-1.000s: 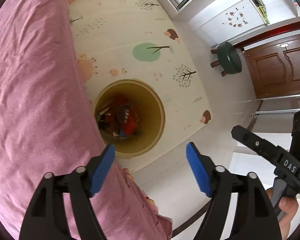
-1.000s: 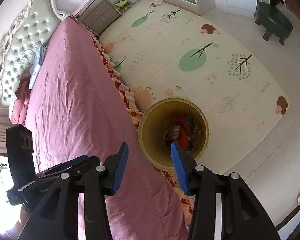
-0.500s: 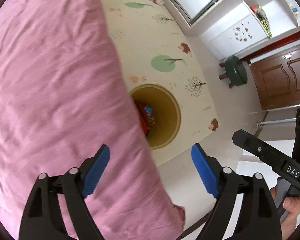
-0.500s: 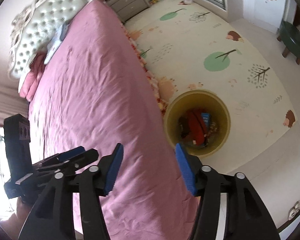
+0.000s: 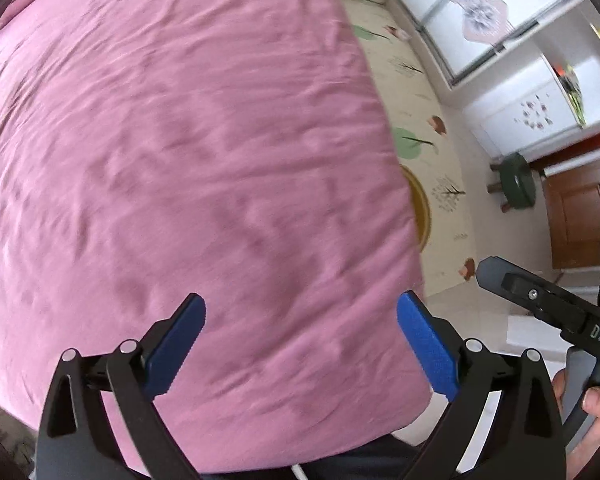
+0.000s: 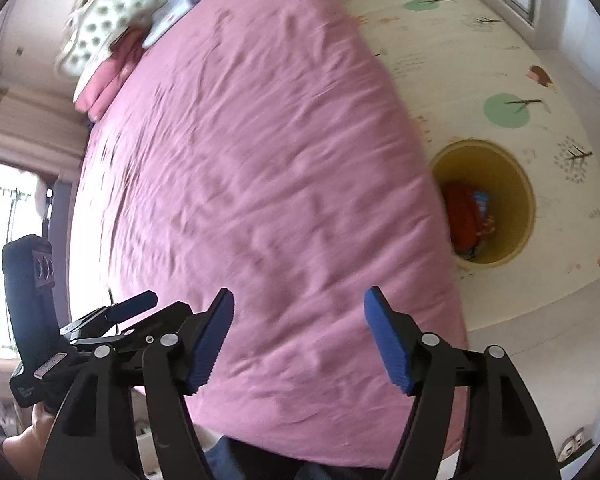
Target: Collect trash
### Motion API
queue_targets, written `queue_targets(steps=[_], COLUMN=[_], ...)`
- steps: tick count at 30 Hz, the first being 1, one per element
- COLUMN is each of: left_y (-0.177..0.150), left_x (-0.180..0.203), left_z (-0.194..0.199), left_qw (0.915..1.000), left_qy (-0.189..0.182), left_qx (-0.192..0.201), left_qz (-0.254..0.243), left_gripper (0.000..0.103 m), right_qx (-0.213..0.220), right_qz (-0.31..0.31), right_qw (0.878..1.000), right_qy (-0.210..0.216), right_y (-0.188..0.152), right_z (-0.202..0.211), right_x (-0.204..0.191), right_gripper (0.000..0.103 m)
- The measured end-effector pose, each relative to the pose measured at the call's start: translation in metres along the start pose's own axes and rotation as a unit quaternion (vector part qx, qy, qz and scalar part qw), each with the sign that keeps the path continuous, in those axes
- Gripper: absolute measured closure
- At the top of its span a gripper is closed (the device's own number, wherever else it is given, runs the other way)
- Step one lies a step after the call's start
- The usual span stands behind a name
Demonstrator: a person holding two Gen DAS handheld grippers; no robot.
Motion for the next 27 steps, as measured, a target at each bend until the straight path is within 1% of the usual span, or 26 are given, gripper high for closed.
queue_targets(steps=[2, 6, 9, 11, 13, 16, 19, 21, 24, 27], left_y=[-0.007, -0.016, -0.019, -0.018, -0.015, -0.009, -0.002, 0.003, 0.008, 0.013], left_x=[-0.015, -0.036, -0.045, -0.048, -0.051, -0.052, -0.053, -0.053, -0.052, -0.051], left_z=[0.011, 0.035, 0.058, 0.078, 0.097, 0.129, 0.162, 0.184, 0.212, 0.233], left_qw=[0.9999, 0.9991, 0.9978, 0.996, 0.9937, 0.9895, 0.9831, 0.9786, 0.9718, 0.9663], left_qy=[0.004, 0.006, 0.006, 0.003, 0.002, 0.005, 0.017, 0.018, 0.015, 0.015], left_qx=[0.01, 0.035, 0.061, 0.085, 0.109, 0.142, 0.18, 0.203, 0.232, 0.254], left_qz=[0.01, 0.022, 0.026, 0.027, 0.028, 0.028, 0.03, 0.032, 0.039, 0.041], left_gripper=[0.006, 0.005, 0.005, 0.005, 0.005, 0.005, 0.005, 0.005, 0.005, 0.005], right_qx=[-0.005, -0.007, 0.005, 0.019, 0.037, 0.063, 0.089, 0.106, 0.123, 0.14], right_qz=[0.017, 0.046, 0.066, 0.089, 0.112, 0.128, 0.138, 0.142, 0.147, 0.151], right_qw=[1.0, 0.999, 0.998, 0.996, 0.993, 0.989, 0.986, 0.984, 0.981, 0.978], right_qy=[-0.004, -0.01, -0.008, -0.02, -0.027, -0.031, -0.034, -0.035, -0.038, -0.04], right_y=[-0.005, -0.011, -0.011, -0.009, -0.005, 0.005, 0.016, 0.023, 0.032, 0.039], right_z=[-0.002, 0.001, 0.011, 0.021, 0.035, 0.055, 0.076, 0.09, 0.105, 0.119], right_x=[-0.02, -0.058, -0.084, -0.101, -0.119, -0.139, -0.155, -0.164, -0.176, -0.184], right_gripper=[0.031, 0.028, 0.026, 0.023, 0.022, 0.019, 0.016, 0.016, 0.015, 0.013])
Point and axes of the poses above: each gripper's, at about its wrist camera, not at the fingertips, and z roughly against the way its jaws point, x to its right, y to its top, the point moved 8 cm from there along -z, roughly the way its jaws point, and after that the axes turned 12 degrees about z, right-handed, at the moved point
